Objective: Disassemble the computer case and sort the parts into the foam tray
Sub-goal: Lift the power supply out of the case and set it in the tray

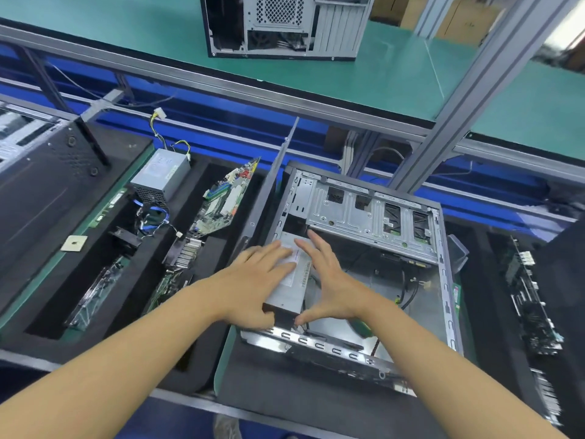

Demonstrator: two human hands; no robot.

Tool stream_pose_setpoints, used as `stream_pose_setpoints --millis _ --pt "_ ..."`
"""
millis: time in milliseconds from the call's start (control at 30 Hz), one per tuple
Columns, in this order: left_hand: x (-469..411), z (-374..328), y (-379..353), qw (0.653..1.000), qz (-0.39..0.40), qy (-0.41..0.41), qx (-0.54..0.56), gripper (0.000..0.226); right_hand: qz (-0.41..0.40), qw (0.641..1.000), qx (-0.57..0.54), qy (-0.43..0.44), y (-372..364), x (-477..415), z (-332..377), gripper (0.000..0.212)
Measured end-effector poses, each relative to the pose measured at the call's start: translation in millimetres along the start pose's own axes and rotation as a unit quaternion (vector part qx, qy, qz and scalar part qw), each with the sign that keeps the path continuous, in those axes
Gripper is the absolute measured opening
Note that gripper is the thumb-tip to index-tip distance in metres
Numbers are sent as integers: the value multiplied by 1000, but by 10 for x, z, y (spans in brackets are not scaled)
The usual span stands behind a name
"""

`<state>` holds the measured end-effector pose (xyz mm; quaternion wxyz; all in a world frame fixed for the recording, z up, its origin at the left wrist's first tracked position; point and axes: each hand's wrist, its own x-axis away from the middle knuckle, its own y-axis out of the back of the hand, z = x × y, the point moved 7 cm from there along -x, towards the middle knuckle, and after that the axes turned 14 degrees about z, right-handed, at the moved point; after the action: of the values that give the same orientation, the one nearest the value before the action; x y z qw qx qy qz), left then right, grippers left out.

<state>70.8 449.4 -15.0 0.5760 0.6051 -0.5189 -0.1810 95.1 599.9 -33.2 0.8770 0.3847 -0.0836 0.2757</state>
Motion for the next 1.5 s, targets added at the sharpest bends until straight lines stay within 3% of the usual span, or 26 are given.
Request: stream_pose_setpoints --millis 67,167,233,333,433,500,567,700,833,1167,1300,1500 --pt "-35 45 34 999 22 -6 -28 95 20 1000 -14 -19 61 46 -22 137" --pt "-84 8 89 995 -3 1 -99 100 40 997 53 -46 99 66 20 128" --pt "-135 -35 75 989 -7 44 -144 112 55 990 110 -64 112 52 66 126" --pt "-155 -40 34 986 13 110 -124 121 43 978 186 -89 113 -61 223 135" --pt "-91 4 -49 993 37 104 48 122 54 960 253 -109 -29 -250 403 143" --pt "-9 33 -132 966 34 90 239 121 66 952 274 -115 -91 -328 440 144" --pt "62 72 -191 929 -15 105 354 115 85 949 275 -128 -79 -372 419 143" --pt "128 173 -345 837 -120 180 502 86 99 945 278 -143 -72 -441 408 143" --pt "174 198 -380 794 -184 223 534 54 84 950 267 -141 -74 -449 427 145" --pt "214 174 -333 834 -203 250 449 48 59 942 302 -138 17 -442 444 144" --pt "202 178 -349 832 -202 250 452 48 46 946 282 -151 -49 -357 354 143" --pt "189 205 -378 818 -195 244 483 46 92 950 255 -155 -73 -345 288 147"
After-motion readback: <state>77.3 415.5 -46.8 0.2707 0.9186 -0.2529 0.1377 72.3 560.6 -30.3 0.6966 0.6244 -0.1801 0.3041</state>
